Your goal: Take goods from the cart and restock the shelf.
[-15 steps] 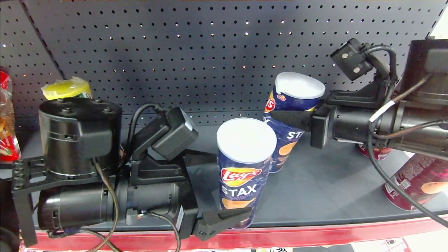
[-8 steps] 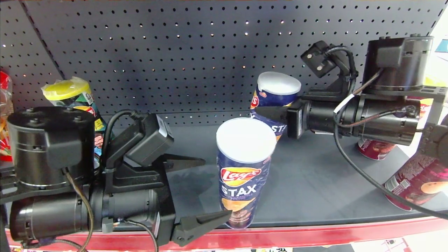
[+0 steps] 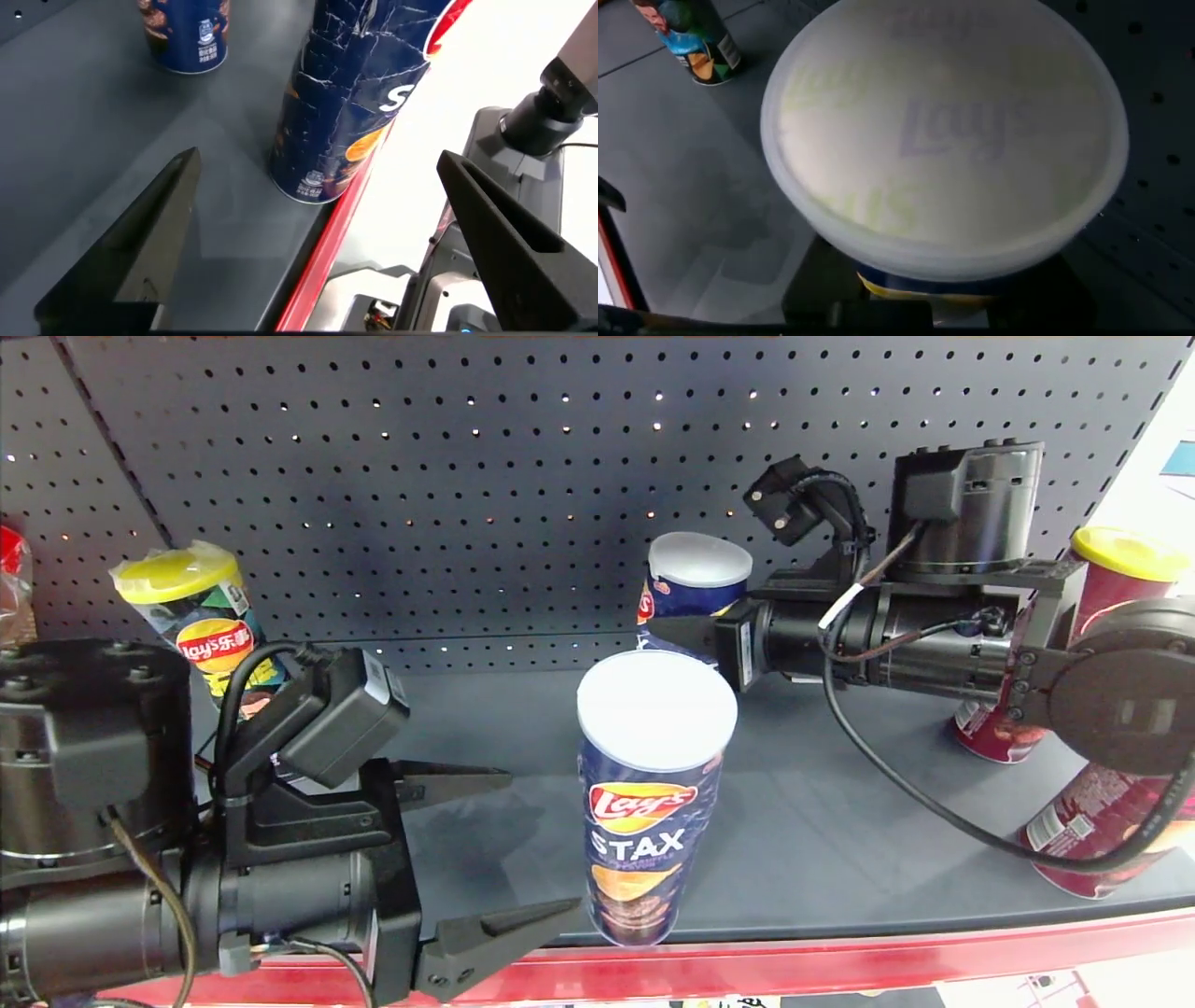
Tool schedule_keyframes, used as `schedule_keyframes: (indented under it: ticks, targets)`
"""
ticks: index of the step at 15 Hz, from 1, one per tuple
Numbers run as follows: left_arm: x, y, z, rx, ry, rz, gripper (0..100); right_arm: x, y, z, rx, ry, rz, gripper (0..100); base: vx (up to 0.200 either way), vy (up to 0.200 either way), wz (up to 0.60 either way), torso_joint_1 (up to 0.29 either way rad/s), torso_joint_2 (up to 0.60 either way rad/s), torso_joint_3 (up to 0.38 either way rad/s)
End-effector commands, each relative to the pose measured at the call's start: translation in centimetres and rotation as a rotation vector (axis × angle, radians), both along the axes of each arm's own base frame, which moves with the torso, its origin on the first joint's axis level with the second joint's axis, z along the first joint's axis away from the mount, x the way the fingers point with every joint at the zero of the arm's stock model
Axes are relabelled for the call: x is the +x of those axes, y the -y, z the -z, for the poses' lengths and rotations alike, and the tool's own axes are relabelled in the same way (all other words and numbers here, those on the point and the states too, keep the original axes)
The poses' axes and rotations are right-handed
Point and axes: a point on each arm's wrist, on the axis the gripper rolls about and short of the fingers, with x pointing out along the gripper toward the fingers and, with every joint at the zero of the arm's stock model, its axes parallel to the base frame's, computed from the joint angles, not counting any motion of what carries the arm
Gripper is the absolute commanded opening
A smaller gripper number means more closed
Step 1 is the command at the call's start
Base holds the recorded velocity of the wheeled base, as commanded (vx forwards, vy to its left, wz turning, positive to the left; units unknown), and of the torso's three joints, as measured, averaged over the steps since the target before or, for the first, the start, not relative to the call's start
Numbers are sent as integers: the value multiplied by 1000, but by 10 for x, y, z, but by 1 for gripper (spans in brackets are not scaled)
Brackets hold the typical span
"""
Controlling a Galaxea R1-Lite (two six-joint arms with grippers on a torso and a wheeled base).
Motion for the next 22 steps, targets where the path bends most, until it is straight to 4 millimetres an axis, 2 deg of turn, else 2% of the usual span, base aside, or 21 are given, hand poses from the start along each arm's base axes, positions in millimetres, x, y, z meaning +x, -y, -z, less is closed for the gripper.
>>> schedule_keyframes:
  ticks: [1,3,4,8,13,20,21,22]
  targets:
    - [0,-3,-1,-2,3,-9,100,4,-4,4,-7,-10,-2,0,0,0,0,0,0,0]
    - [-1,-4,0,-2,1,-13,100,4,-7,5,-7,-10,-12,0,0,0,0,0,0,0]
    - [-1,-4,1,-1,-1,-13,100,4,-8,5,-8,-11,-15,100,0,0,0,0,0,0]
    - [-1,-7,3,3,-7,-25,100,3,-8,5,-8,-9,-12,100,0,0,0,0,0,0]
    - [2,-11,5,10,-13,-49,100,-9,4,-5,2,9,19,100,0,0,0,0,0,0]
    - [5,-19,11,27,-22,-87,100,-49,37,-2,-10,-9,36,100,0,0,0,0,0,0]
    - [5,-19,12,32,-22,-87,100,-60,45,2,-18,-18,37,100,0,0,0,0,0,0]
    - [5,-19,12,32,-22,-87,100,-60,45,2,-18,-18,37,100,0,0,0,0,0,0]
